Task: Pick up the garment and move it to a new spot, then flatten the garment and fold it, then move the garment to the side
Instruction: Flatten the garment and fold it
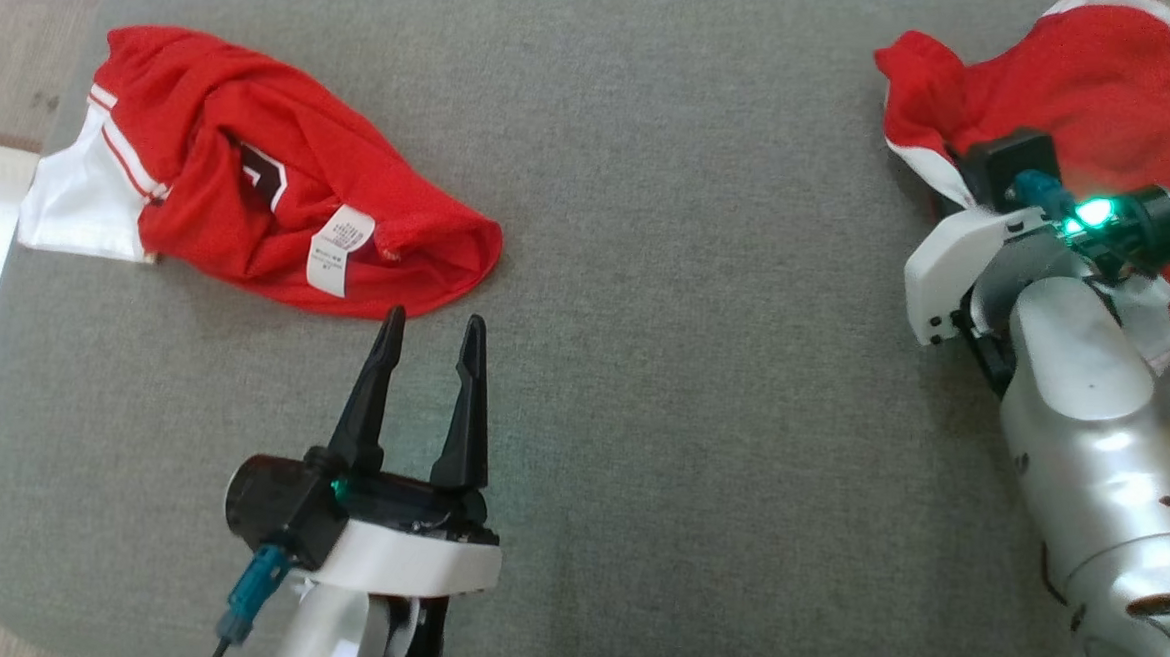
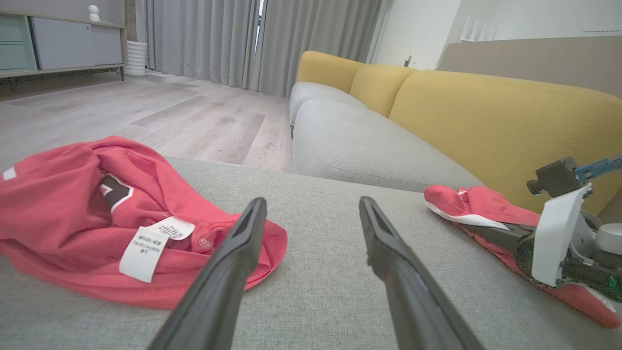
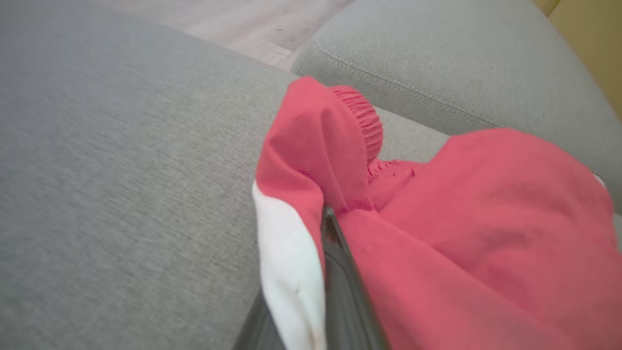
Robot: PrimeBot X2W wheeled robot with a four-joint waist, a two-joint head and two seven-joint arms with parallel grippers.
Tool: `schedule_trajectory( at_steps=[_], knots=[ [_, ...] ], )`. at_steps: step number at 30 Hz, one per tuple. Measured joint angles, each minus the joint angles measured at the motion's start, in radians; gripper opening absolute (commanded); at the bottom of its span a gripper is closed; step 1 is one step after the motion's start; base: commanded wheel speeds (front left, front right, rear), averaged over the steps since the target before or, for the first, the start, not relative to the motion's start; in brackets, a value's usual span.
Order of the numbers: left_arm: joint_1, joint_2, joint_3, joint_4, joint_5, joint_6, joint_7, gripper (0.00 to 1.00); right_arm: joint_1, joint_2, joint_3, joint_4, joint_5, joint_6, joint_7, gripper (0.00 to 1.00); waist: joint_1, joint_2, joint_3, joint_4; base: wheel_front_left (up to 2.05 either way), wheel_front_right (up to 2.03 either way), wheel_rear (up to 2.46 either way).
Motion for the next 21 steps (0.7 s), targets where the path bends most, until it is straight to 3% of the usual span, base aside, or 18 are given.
schedule_trajectory(
  at_steps=[5, 10, 11, 16, 21],
  knots=[
    [0.002, 0.0, 0.0, 0.015, 0.009, 0.0, 0.0, 1.0, 0.0, -0.002, 0.111, 0.027, 0.153, 0.0, -0.124, 0.0, -0.0001, 0.0, -0.037, -0.018, 0.0, 0.0, 0.0],
    [0.013, 0.0, 0.005, 0.017, 0.017, 0.0, 0.0, 1.0, 0.011, -0.005, 0.337, -0.031, 0.397, 0.0, -0.169, 0.0, -0.0002, 0.0, -0.082, -0.042, 0.0, 0.0, 0.0],
    [0.013, 0.0, 0.005, 0.017, 0.017, 0.0, 0.0, 1.0, 0.011, -0.005, 0.337, -0.031, 0.397, 0.0, -0.169, 0.0, -0.0002, 0.0, -0.082, -0.042, 0.0, 0.0, 0.0],
    [0.043, 0.001, 0.011, 0.02, 0.025, 0.0, 0.0, 1.0, 0.089, -0.005, 0.551, -0.204, 0.652, 0.0, -0.177, 0.0, -0.0003, 0.0, -0.123, -0.067, 0.0, 0.0, 0.0],
    [0.05, 0.001, 0.021, 0.021, 0.027, 0.0, 0.0, 1.0, 0.172, -0.005, 0.681, -0.345, 0.854, 0.0, -0.178, 0.0, -0.0003, 0.0, -0.159, -0.082, 0.0, 0.0, 0.0]
  ],
)
